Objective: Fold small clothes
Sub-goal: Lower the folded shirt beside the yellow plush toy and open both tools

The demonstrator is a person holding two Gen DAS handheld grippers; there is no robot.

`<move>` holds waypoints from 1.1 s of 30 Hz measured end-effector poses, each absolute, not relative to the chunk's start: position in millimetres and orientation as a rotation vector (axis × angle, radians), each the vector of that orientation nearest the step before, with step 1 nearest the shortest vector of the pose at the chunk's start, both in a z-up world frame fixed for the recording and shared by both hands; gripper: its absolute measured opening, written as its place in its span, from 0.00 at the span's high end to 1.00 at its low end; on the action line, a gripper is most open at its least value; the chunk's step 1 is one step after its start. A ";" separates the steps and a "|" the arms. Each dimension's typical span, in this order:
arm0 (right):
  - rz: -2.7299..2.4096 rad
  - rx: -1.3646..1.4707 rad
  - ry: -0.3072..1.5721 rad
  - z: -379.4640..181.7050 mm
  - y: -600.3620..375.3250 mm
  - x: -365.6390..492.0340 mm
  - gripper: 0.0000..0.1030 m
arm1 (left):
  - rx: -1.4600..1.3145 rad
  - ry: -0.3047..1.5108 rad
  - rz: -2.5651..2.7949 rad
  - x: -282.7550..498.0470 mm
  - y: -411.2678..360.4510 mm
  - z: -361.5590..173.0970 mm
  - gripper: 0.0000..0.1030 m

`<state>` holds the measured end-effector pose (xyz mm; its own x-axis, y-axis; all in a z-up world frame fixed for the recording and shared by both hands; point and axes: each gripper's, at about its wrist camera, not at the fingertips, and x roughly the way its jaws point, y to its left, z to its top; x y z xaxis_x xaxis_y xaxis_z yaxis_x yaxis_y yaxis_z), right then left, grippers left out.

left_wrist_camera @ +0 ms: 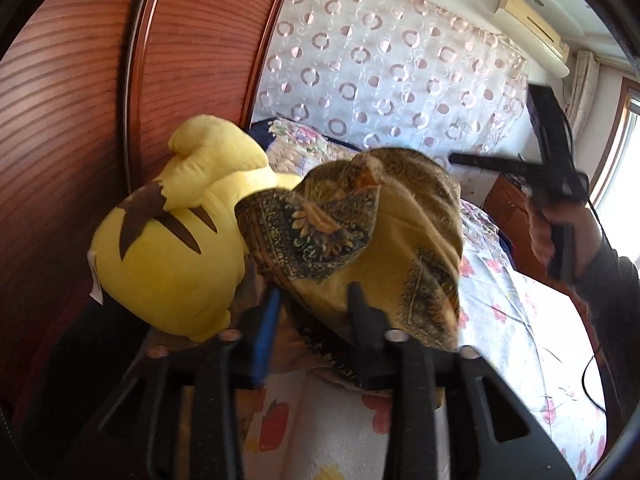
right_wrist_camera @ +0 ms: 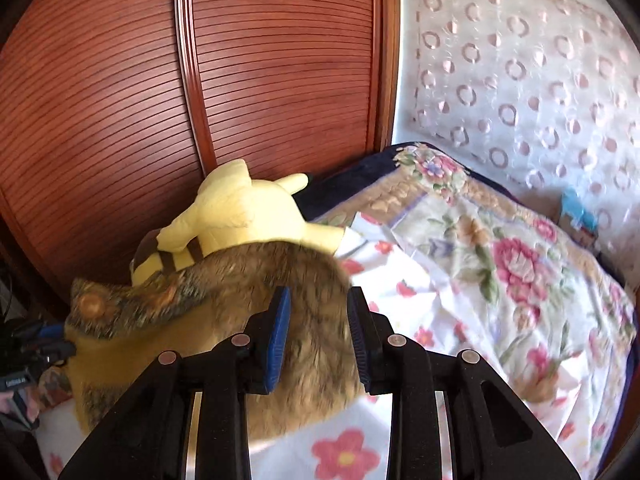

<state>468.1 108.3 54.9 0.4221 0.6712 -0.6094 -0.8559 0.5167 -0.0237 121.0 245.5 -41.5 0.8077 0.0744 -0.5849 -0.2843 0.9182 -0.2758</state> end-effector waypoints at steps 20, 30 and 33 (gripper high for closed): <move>0.753 -0.139 0.486 67.2 -89.8 263.7 0.71 | -0.093 0.548 0.079 114.9 114.8 23.2 0.60; 0.585 -0.052 0.392 78.7 -163.1 149.6 0.45 | -0.024 0.526 0.000 97.3 47.3 46.0 0.60; 0.543 -0.036 0.366 78.7 -171.5 118.4 0.38 | -0.007 0.513 -0.004 88.3 29.8 54.3 0.60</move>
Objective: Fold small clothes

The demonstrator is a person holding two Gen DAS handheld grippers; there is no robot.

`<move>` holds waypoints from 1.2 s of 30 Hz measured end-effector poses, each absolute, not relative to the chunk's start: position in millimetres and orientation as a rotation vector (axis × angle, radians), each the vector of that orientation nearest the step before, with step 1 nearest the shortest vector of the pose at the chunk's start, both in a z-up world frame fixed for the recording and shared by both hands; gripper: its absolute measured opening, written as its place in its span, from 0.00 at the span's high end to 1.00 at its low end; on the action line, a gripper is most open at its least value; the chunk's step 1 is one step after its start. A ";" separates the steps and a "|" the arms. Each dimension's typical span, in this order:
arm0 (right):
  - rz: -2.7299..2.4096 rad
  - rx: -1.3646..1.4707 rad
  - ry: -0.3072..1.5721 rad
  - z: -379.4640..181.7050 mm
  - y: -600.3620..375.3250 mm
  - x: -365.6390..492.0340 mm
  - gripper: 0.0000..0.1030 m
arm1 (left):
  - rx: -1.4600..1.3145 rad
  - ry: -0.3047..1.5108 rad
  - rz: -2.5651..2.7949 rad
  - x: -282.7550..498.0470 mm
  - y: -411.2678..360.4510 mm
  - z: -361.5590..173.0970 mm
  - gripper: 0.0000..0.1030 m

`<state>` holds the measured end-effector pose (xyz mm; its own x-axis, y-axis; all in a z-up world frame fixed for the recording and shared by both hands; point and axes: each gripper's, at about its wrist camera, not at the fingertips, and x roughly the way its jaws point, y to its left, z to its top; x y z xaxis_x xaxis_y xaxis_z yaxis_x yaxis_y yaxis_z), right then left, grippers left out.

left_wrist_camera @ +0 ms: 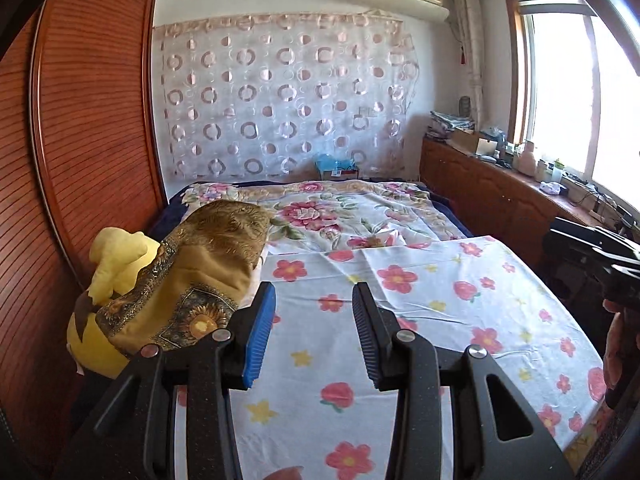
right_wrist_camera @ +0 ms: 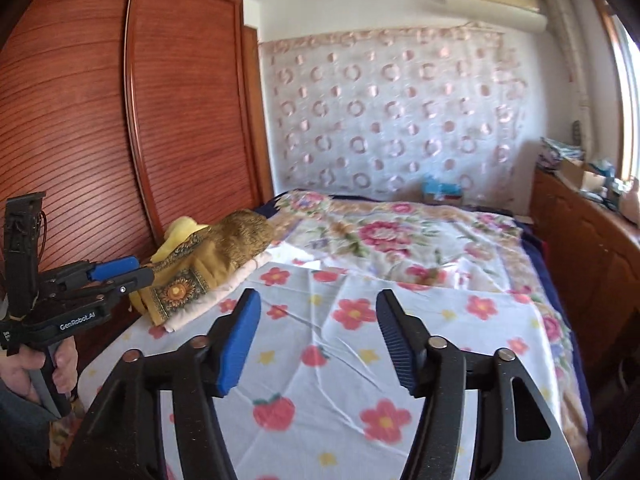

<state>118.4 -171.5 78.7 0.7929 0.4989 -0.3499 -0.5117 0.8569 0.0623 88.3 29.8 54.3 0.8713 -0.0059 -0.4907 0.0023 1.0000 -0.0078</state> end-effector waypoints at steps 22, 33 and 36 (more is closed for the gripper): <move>0.362 0.045 0.302 61.1 -160.0 25.7 0.38 | -0.025 0.454 -0.039 52.2 -2.2 71.3 0.60; 0.367 0.052 0.308 61.5 -167.5 35.4 0.38 | -0.019 0.445 -0.025 47.8 0.3 72.9 0.60; 0.365 0.051 0.308 60.1 -173.3 39.5 0.38 | -0.019 0.443 -0.025 47.5 -0.3 74.4 0.60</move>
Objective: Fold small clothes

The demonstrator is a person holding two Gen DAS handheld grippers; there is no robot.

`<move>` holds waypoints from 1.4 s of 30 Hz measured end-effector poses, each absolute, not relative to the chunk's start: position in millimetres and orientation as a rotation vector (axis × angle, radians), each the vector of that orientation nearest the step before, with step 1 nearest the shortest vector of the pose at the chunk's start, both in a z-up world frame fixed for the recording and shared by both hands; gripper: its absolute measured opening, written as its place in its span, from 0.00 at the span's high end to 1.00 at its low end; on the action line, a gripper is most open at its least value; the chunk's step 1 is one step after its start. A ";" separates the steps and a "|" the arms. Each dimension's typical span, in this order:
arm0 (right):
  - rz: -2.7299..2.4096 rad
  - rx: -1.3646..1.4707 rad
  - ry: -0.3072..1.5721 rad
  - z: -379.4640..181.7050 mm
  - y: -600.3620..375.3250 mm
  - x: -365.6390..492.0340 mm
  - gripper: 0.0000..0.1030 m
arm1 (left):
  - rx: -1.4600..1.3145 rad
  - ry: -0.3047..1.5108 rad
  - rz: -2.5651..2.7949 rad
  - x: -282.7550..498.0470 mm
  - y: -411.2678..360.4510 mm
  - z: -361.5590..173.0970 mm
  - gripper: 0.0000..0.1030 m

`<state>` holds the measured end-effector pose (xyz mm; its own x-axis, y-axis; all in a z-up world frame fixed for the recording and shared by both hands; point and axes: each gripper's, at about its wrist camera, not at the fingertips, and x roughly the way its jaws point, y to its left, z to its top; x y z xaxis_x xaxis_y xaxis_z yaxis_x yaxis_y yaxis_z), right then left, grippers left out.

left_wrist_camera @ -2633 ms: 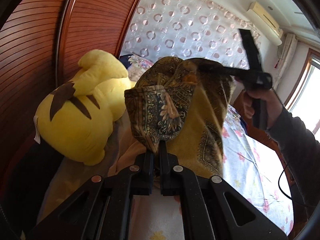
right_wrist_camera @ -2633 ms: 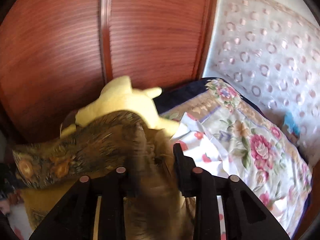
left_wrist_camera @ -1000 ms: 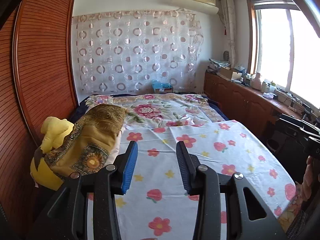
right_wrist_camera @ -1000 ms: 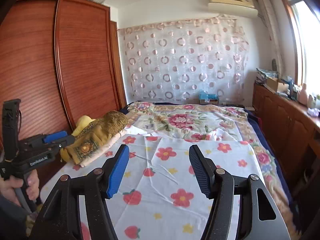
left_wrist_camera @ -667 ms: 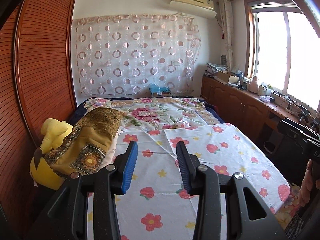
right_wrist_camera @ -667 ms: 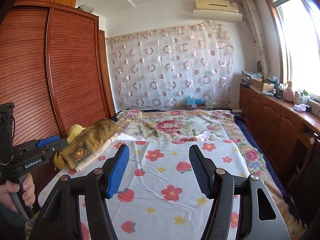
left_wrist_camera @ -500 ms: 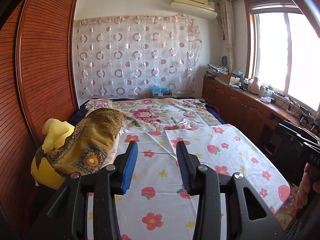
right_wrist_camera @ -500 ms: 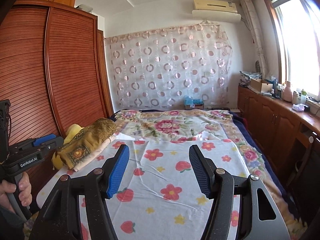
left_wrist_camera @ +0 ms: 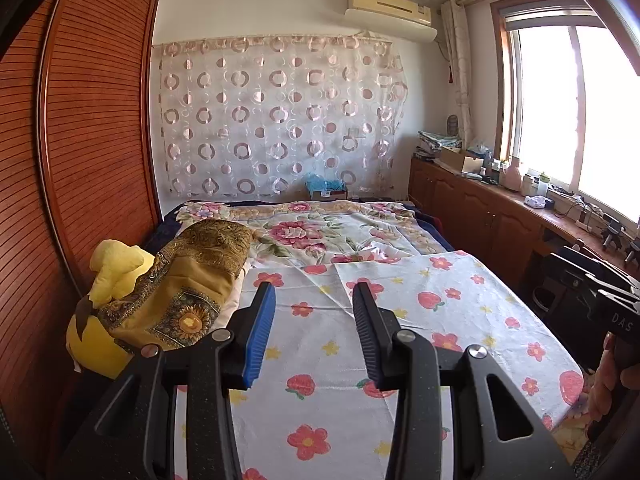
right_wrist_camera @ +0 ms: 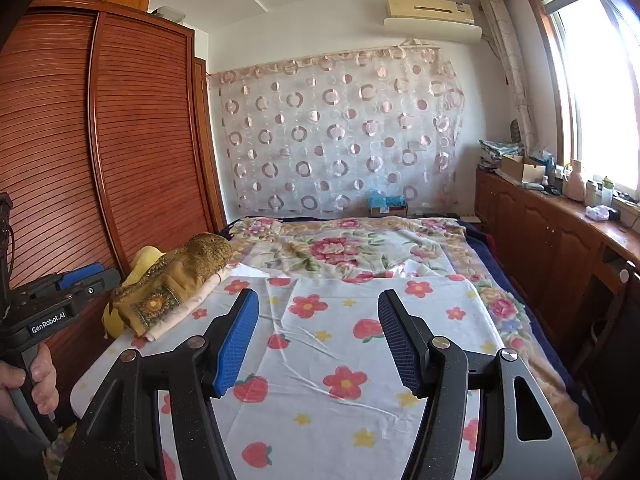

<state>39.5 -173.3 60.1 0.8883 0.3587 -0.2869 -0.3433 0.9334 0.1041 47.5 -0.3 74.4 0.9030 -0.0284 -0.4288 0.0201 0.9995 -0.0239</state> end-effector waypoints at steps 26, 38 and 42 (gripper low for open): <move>0.369 0.049 0.306 58.1 -187.9 46.9 0.38 | -0.018 0.441 -0.024 47.3 -0.1 71.6 0.60; 0.370 0.047 0.307 58.1 -188.6 47.3 0.38 | -0.015 0.441 -0.024 47.3 0.5 69.9 0.60; 0.370 0.048 0.305 58.3 -189.0 47.2 0.38 | -0.016 0.439 -0.024 47.0 0.6 69.8 0.60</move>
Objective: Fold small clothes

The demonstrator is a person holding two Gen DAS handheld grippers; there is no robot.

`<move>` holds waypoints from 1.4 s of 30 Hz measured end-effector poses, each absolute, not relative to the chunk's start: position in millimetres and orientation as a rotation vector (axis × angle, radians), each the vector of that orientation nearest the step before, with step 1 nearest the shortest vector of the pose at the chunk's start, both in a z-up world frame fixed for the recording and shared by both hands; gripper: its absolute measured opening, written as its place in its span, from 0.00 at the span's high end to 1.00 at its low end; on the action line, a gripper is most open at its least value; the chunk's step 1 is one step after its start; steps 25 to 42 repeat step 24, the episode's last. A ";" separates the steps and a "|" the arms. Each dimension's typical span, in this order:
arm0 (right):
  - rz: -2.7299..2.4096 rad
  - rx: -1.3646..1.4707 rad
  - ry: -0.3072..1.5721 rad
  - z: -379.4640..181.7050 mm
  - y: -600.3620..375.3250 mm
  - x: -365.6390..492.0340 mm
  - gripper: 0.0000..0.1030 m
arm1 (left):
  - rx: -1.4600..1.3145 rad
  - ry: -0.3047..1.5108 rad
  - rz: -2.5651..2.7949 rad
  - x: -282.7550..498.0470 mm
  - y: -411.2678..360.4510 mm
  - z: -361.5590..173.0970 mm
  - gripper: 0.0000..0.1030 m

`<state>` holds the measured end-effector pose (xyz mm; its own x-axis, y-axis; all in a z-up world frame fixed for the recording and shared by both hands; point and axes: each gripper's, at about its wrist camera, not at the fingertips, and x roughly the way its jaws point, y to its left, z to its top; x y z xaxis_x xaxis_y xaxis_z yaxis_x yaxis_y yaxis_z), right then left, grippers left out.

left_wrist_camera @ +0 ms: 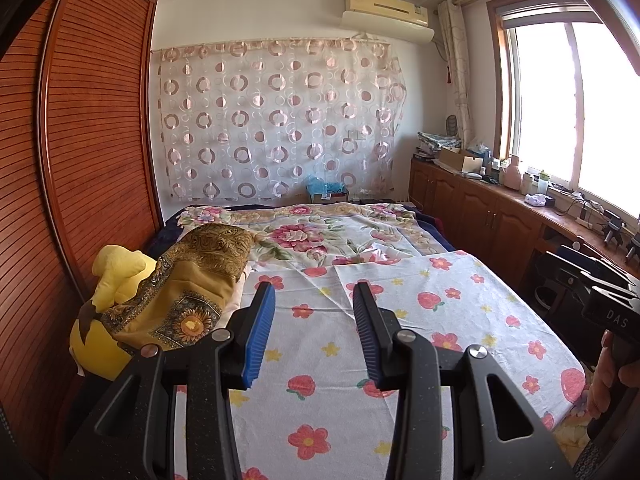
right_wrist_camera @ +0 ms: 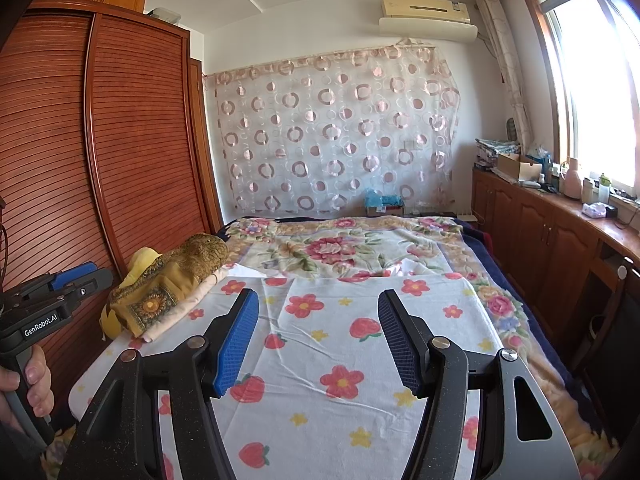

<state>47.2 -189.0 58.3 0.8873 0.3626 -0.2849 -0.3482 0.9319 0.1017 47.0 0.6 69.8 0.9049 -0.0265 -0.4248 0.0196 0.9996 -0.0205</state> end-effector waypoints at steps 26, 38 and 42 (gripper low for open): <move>0.373 0.047 0.303 55.1 -196.0 48.8 0.38 | -0.013 0.434 -0.021 47.0 1.9 67.4 0.59; 0.373 0.047 0.303 55.1 -196.0 48.8 0.38 | -0.013 0.434 -0.021 47.0 1.9 67.4 0.59; 0.373 0.047 0.303 55.1 -196.0 48.8 0.38 | -0.013 0.434 -0.021 47.0 1.9 67.4 0.59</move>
